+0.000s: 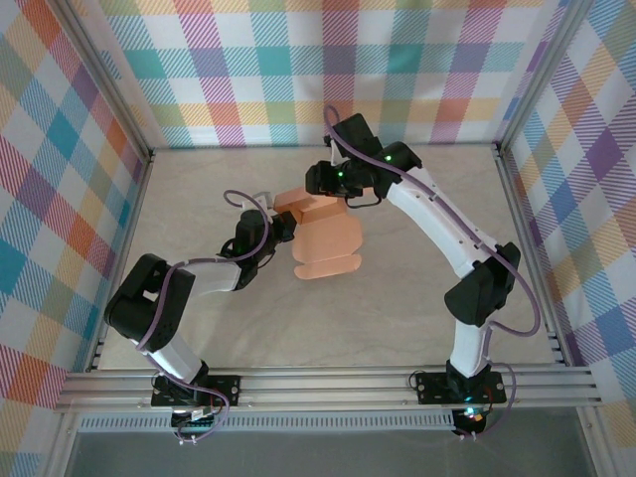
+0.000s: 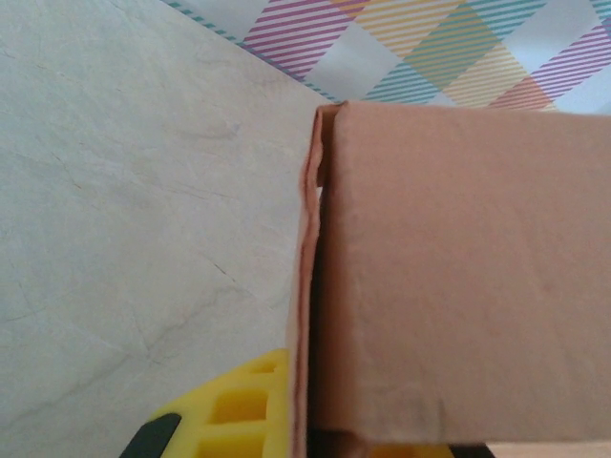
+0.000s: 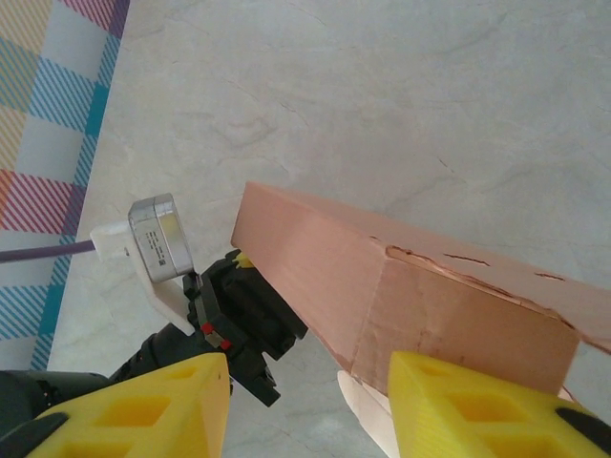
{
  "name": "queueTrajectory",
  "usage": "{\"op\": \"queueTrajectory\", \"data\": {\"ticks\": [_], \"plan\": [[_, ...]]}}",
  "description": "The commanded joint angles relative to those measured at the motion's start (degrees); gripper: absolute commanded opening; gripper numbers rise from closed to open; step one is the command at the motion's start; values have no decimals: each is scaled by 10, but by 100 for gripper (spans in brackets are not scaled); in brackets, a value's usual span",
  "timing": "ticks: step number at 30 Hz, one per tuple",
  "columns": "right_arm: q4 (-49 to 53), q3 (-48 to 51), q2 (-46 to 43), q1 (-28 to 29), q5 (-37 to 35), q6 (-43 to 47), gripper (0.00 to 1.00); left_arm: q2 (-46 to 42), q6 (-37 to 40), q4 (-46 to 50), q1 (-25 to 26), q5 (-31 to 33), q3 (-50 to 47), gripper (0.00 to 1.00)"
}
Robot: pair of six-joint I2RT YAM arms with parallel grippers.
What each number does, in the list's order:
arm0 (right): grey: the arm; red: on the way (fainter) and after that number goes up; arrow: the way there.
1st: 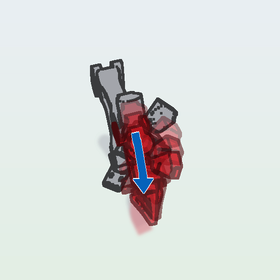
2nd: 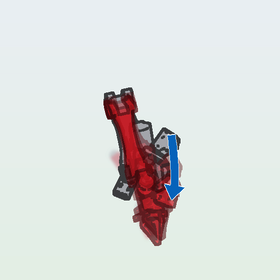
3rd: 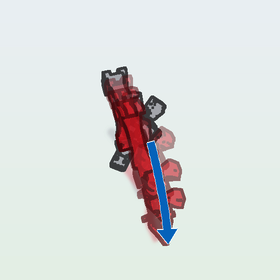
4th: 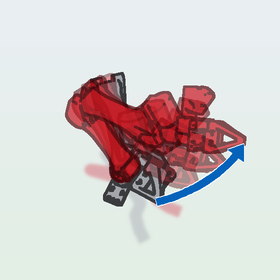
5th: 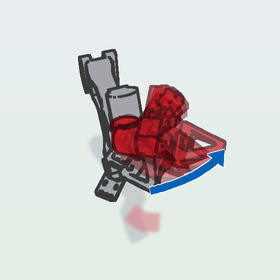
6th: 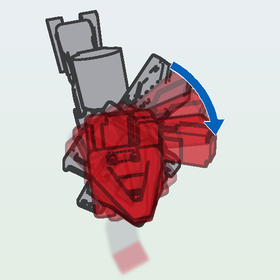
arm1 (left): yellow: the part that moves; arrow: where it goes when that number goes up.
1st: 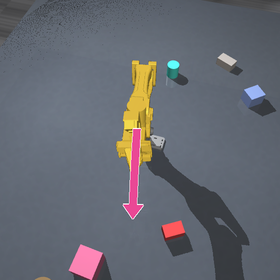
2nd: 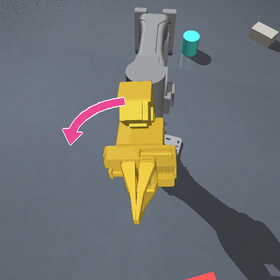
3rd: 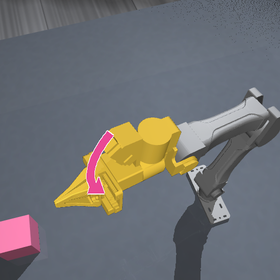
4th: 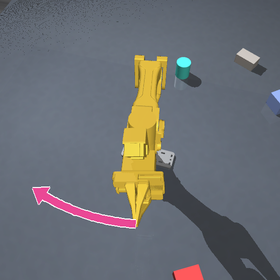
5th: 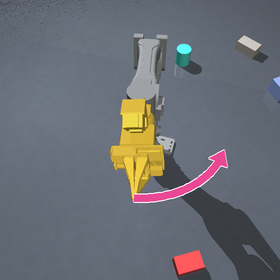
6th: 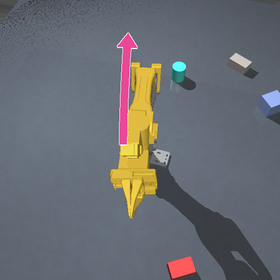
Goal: Fold the paper box
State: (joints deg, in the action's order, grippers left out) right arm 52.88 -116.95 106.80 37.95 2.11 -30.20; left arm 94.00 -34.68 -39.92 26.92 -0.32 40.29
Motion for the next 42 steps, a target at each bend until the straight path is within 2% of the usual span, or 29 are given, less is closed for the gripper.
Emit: {"op": "queueTrajectory", "data": {"ticks": [1,8,13,16,24,29,31,34,35,36,37,39,42], "plan": [[12,2,7,3,-3,-21,45,-14,4,3,4,5,-2,0],[25,-16,29,3,0,-43,34,-18,7,4,3,11,-8,0],[43,-26,42,3,-9,-53,34,-21,6,4,3,13,-8,0],[43,-29,44,3,-10,-57,31,-22,6,4,3,11,-8,0],[43,-29,44,3,-7,-72,14,-20,9,4,3,11,-11,0],[48,-34,48,3,-5,-77,8,-19,10,4,3,10,-11,0],[48,-34,48,3,-4,-77,0,-19,9,4,4,9,-11,0],[46,-35,48,3,-2,-79,0,-17,10,5,3,9,-11,0],[44,-35,49,3,-1,-80,5,-16,11,4,3,9,-10,0],[43,-34,49,3,0,-81,16,-15,10,4,3,8,-10,0],[41,-34,50,3,2,-80,19,-14,9,4,4,8,-10,0],[38,-34,51,3,6,-80,20,-14,10,3,3,8,-10,0],[37,-35,53,3,10,-79,12,-14,11,3,4,8,-11,0]]}}
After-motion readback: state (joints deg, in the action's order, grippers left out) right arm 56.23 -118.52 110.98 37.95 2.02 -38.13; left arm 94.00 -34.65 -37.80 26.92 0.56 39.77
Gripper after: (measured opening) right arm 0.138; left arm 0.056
